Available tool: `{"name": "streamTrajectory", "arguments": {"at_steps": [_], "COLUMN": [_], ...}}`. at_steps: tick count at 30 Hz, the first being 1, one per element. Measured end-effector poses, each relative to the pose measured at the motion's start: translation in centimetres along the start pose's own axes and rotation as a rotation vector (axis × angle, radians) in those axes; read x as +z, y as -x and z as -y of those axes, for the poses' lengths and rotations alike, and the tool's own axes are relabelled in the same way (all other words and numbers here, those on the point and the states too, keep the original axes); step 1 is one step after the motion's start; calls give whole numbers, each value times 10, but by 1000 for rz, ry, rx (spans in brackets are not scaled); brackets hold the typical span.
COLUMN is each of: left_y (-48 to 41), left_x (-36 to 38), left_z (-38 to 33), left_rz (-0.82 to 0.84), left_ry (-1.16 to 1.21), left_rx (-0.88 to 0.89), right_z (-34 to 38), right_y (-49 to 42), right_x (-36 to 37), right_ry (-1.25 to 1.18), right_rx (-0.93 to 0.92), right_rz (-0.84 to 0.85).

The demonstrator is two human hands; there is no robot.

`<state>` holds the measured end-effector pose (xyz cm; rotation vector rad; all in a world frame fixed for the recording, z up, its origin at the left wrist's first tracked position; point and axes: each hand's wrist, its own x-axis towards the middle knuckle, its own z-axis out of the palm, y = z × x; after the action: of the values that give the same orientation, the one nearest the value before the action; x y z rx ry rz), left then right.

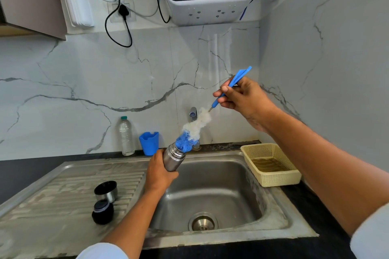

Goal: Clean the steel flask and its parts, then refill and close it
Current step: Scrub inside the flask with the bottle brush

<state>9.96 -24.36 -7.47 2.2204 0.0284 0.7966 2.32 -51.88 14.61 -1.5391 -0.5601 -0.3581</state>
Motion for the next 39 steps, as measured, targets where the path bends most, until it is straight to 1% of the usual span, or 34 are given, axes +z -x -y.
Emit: {"name": "streamTrajectory", "arguments": {"at_steps": [4,7,9,12,15,18,19,24,29,35,39], "left_y": [1,0,-1,-1,-4,-14,-18,-18,-9,-7,-8], "left_x": [3,3,4,3,4,3,2,-3,-2,-4,-5], "left_z": [1,0,-1,-3,-11,-25,-26,-20,-11,-7,-9], "left_rz": [12,15,6,-44,-78,-60,-60,-57,-54,0,37], "left_ry": [64,68,65,31,-37,-29,-27,-62,-50,-50,-52], "left_rx": [-41,-56,-58,-44,32,80,82,63,48,58,65], "right_z": [-6,-11,-12,-12,-23,-34,-35,-41,-59,-74,-80], "right_y": [1,1,-3,-7,-2,4,2,-1,8,14,14], "right_x": [-3,-3,-2,3,20,34,35,24,18,8,4], "right_ry": [-41,-32,-15,34,100,106,96,12,-69,24,29], "right_rx": [-29,-39,-42,-19,23,-28,-33,83,133,81,58], "right_rz": [71,60,26,-70,-125,-222,-229,-156,-64,12,40]}}
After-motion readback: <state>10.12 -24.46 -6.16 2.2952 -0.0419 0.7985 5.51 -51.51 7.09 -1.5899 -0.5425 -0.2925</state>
